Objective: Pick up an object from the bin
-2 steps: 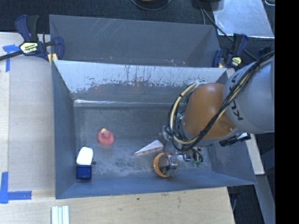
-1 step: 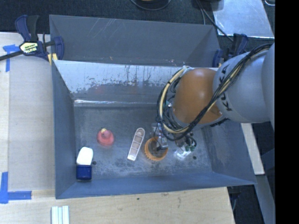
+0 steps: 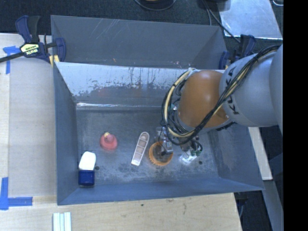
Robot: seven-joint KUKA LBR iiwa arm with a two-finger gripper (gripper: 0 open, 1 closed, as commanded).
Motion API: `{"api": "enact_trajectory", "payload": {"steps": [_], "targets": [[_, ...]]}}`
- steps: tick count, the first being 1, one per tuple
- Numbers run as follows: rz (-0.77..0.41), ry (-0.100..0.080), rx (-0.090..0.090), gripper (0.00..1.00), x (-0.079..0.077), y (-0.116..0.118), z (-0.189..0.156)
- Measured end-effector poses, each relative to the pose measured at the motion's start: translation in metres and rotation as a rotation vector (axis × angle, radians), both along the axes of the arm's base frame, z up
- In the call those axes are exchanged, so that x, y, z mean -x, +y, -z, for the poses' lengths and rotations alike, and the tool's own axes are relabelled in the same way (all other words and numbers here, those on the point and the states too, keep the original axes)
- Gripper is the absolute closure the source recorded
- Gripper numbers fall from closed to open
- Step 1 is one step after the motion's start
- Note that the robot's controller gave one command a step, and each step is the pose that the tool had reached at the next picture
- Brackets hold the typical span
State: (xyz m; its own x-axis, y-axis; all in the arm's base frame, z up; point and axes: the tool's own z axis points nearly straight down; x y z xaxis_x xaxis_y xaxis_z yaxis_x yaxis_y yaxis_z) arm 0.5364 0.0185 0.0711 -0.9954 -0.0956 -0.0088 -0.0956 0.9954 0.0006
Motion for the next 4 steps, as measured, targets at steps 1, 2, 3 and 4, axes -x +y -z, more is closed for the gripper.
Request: {"api": "enact_trajectory", "payload": {"steps": [1,2,3,4], "targets": [[0.004,-0.003,0.000,1.00,0.016,0.006,-0.092],[0.005,-0.003,0.000,1.00,0.016,0.006,-0.092],[0.041,-0.010,-0.001,1.00,-0.001,-0.003,-0.008],[-0.041,-0.004,0.000,1.00,-0.007,0.017,-0.224]]}}
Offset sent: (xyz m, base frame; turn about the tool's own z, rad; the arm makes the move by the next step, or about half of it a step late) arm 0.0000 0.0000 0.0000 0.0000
